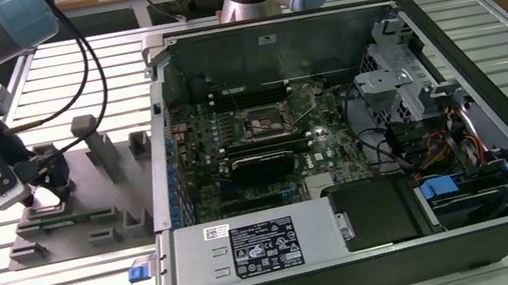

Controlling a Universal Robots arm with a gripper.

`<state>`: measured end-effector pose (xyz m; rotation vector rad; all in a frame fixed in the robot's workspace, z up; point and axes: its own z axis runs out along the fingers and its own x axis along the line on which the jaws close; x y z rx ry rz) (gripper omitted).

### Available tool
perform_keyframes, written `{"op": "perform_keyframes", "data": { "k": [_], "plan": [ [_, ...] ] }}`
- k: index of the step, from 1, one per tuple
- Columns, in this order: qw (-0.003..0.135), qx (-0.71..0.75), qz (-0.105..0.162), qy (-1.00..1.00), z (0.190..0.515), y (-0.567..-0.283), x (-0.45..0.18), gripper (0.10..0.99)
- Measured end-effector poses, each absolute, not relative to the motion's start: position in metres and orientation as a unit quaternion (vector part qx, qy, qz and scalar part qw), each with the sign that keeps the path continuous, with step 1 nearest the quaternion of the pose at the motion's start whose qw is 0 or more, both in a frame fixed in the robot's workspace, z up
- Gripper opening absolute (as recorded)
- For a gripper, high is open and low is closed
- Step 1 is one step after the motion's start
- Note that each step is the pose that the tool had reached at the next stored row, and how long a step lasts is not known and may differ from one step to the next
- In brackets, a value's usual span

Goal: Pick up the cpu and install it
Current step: 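Pick up the cpu and move it towards the insertion slot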

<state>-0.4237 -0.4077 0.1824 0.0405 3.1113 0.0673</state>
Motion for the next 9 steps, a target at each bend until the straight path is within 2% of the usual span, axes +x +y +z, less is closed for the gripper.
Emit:
{"op": "perform_keyframes", "data": {
  "k": [1, 3, 9],
  "plan": [
    [0.015, 0.013, 0.022, 1.0, 0.1824, -0.4078, -0.4236, 0.573],
    [0.015, 0.013, 0.022, 1.0, 0.1825, -0.4077, -0.4236, 0.541],
    [0.015, 0.013, 0.022, 1.0, 0.1824, -0.4078, -0.4232, 0.541]
  ]
}}
